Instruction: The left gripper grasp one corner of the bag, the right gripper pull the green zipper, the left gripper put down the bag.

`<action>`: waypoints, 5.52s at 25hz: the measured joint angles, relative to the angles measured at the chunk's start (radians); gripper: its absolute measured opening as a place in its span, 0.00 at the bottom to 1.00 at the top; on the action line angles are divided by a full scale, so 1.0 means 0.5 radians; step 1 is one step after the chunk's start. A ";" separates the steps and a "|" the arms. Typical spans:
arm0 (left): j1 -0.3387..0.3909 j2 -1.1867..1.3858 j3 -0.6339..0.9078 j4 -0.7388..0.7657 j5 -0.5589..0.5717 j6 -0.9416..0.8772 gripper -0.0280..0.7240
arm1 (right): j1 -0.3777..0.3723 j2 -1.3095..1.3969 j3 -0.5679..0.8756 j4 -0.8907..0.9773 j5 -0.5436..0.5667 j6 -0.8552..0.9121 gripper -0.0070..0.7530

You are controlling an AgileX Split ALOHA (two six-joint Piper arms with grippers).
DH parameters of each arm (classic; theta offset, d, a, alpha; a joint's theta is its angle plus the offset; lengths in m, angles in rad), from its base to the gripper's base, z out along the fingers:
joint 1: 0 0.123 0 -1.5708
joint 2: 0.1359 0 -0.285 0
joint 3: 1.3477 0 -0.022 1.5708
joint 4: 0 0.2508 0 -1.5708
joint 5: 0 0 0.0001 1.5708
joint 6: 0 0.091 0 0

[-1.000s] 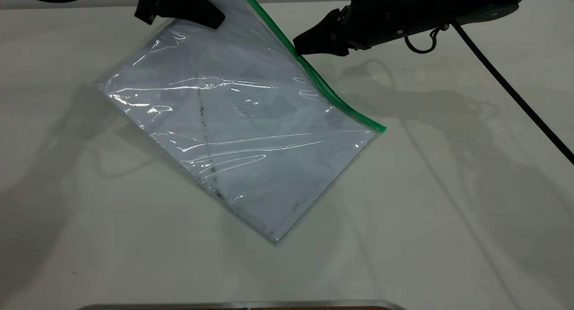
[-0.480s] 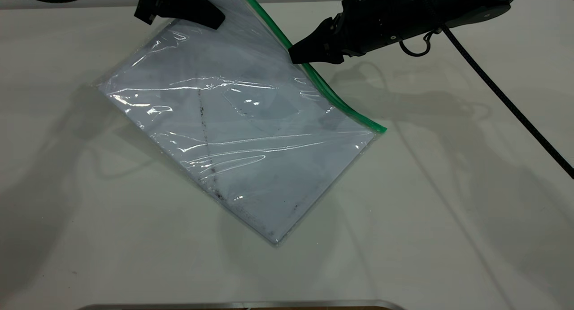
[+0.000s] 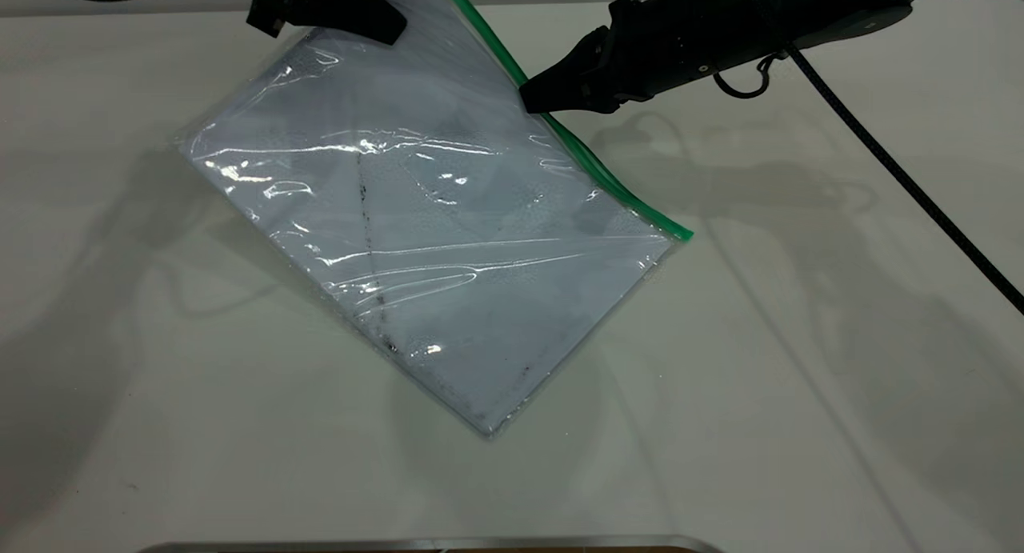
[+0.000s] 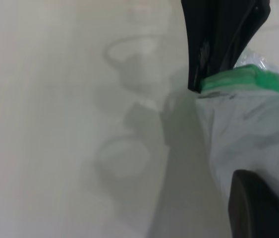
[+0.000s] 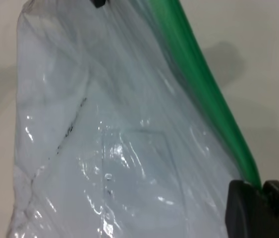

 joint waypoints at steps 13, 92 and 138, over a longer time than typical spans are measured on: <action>0.173 0.000 0.004 -0.399 0.102 0.139 0.11 | -0.108 -0.017 -0.002 -0.485 -0.138 0.233 0.06; 0.134 -2.750 1.697 1.791 0.389 -3.536 0.75 | -0.181 -4.124 2.276 -3.199 0.557 3.948 0.45; 0.134 -4.903 2.494 1.894 0.359 -3.675 0.75 | -0.342 -5.227 2.276 -3.186 0.604 3.948 0.45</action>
